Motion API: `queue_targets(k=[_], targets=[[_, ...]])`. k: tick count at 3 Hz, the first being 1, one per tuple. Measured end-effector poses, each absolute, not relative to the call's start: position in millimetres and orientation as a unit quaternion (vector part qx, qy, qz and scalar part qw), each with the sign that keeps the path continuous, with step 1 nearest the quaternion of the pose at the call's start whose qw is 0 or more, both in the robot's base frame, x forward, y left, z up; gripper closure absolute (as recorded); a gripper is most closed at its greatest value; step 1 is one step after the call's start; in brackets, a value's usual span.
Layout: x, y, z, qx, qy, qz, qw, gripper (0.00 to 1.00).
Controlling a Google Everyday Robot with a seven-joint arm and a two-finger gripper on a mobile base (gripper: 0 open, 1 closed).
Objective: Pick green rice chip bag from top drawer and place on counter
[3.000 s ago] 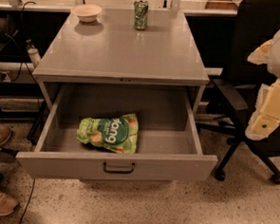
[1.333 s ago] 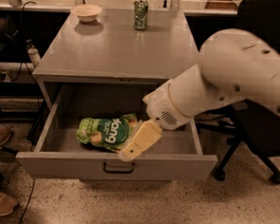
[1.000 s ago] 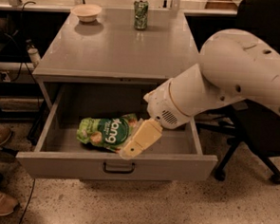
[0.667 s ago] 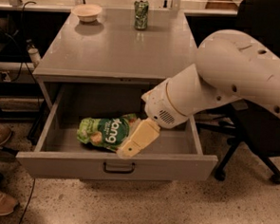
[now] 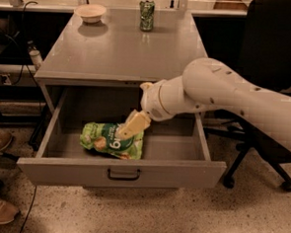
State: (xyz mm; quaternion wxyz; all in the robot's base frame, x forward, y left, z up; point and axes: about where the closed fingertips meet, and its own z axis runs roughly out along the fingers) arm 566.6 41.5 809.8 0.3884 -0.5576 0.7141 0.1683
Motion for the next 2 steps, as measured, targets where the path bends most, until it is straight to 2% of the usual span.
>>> queue_targets(k=[1, 2], targets=[[615, 64, 794, -0.541, 0.708, 0.156, 0.425, 0.0], [627, 81, 779, -0.538, 0.709, 0.163, 0.425, 0.0]])
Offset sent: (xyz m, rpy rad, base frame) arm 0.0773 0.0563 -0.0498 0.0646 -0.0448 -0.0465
